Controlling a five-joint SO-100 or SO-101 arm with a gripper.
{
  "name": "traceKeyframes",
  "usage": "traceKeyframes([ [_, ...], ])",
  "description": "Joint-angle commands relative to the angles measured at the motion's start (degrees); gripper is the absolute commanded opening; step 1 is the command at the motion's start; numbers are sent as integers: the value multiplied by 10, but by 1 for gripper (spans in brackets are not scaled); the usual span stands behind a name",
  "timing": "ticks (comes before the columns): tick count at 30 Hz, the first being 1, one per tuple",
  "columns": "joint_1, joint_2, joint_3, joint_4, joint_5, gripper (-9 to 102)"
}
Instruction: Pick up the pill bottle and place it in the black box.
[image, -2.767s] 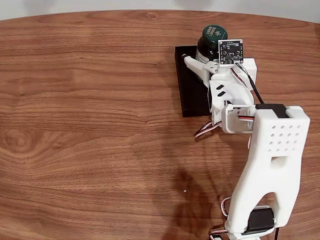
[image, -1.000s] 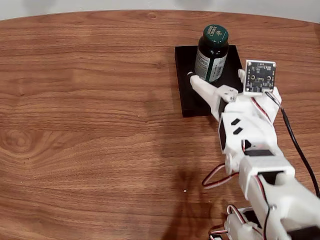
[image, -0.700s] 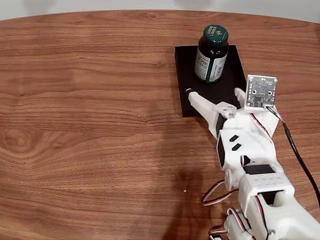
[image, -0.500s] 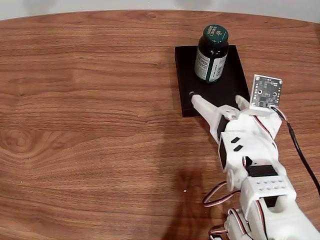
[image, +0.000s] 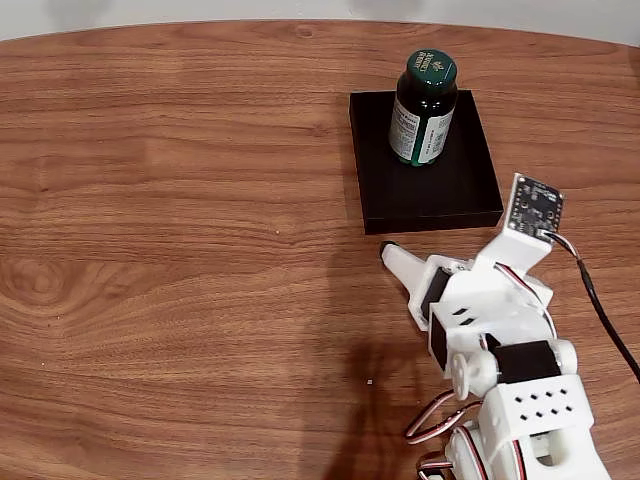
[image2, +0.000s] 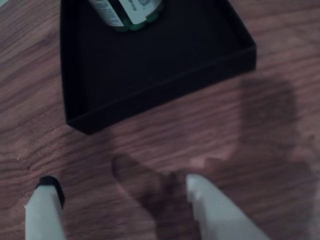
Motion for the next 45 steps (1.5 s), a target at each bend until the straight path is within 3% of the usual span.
traceKeyframes([
  [1,17,20,-9,18,-51,27],
  [15,5,110,-9,174,-142,21],
  [30,-8,216,-9,281,-207,10],
  [33,-6,230,-9,294,-218,4],
  [45,-7,290,-9,380,-193,0],
])
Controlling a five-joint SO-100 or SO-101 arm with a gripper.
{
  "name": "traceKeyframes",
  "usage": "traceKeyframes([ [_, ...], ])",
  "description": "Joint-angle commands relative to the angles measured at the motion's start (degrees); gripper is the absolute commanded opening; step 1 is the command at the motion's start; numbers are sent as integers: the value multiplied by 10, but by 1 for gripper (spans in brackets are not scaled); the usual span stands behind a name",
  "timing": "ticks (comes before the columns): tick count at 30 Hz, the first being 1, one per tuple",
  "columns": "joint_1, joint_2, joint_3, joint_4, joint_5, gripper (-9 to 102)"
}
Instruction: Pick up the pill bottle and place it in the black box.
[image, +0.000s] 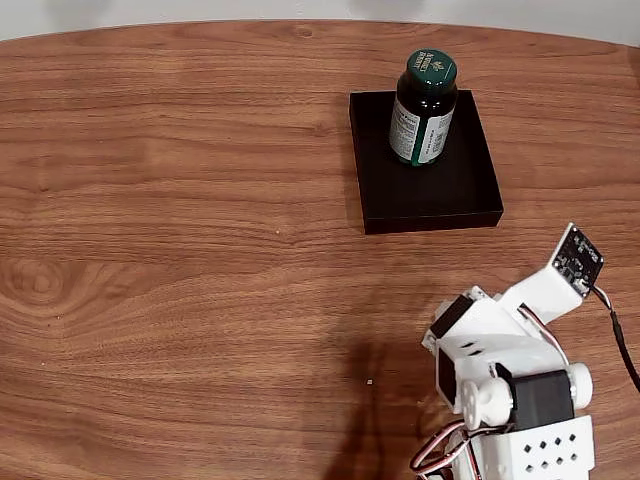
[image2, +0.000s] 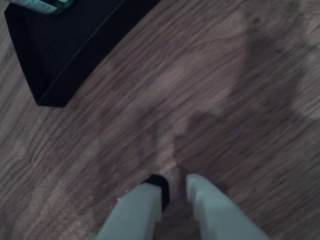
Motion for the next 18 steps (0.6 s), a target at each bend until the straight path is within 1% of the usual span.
traceKeyframes([
  [1,-1,25,-9,26,17,0],
  [8,0,34,-9,63,62,0],
  [18,-3,34,-9,70,76,0],
])
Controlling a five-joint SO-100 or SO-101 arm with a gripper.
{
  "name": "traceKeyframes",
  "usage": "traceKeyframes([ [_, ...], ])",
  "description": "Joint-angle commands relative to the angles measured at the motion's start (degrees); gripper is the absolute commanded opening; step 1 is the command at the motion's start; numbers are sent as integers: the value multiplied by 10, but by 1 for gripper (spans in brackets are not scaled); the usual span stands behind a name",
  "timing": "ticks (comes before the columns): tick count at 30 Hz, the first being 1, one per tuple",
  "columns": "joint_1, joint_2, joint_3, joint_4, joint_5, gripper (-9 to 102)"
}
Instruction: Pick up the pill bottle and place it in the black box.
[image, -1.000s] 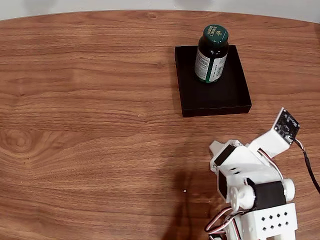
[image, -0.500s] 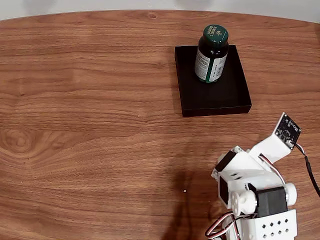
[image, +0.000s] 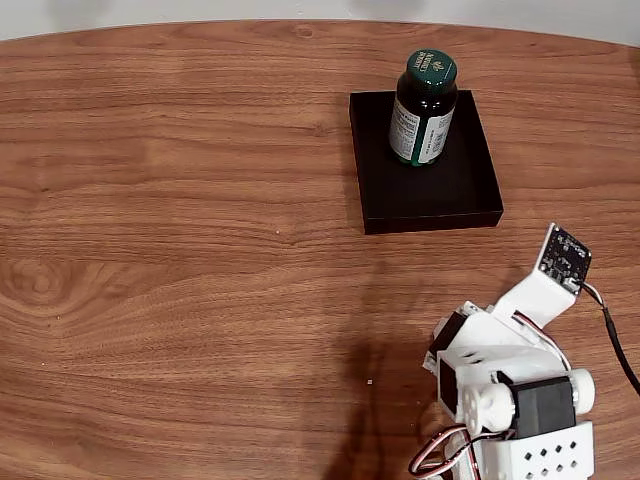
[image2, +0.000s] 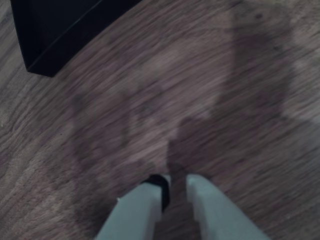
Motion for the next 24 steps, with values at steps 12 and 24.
traceKeyframes([
  [12,-105,5,-9,166,315,0],
  [24,-190,5,-9,178,287,0],
])
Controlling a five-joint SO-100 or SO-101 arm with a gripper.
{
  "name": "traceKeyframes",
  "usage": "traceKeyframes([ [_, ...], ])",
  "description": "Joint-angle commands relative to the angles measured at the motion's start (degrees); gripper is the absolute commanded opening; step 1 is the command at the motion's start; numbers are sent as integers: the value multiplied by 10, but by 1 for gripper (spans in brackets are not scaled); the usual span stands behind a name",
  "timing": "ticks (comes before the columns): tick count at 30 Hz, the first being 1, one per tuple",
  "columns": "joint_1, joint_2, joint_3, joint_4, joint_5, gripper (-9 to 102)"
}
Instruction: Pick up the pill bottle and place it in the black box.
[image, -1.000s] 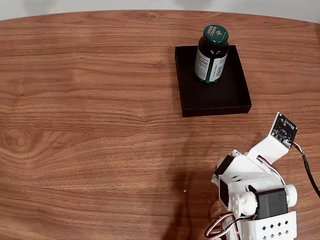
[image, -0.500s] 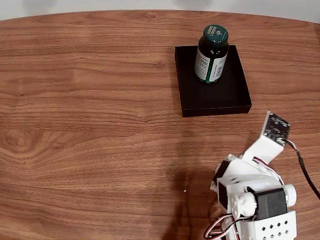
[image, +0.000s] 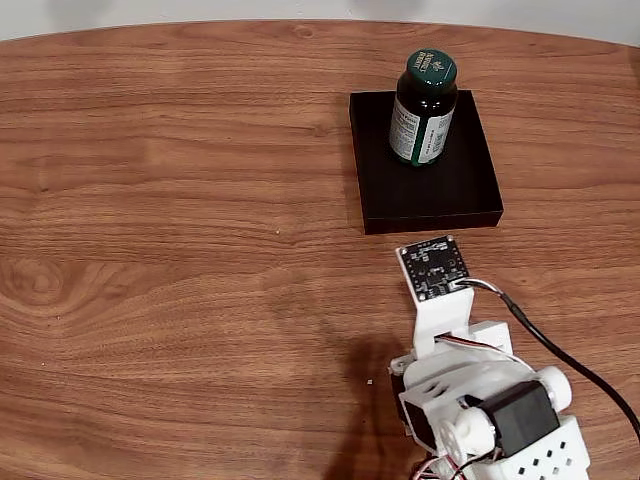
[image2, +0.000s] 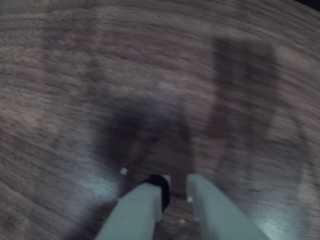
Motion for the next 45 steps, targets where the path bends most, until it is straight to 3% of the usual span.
traceKeyframes([
  [1,-11,-3,-5,90,-11,0],
  [9,-8,-3,-5,91,-38,0],
  [17,183,-2,-5,91,-33,0],
  [45,198,-2,-5,91,-38,0],
])
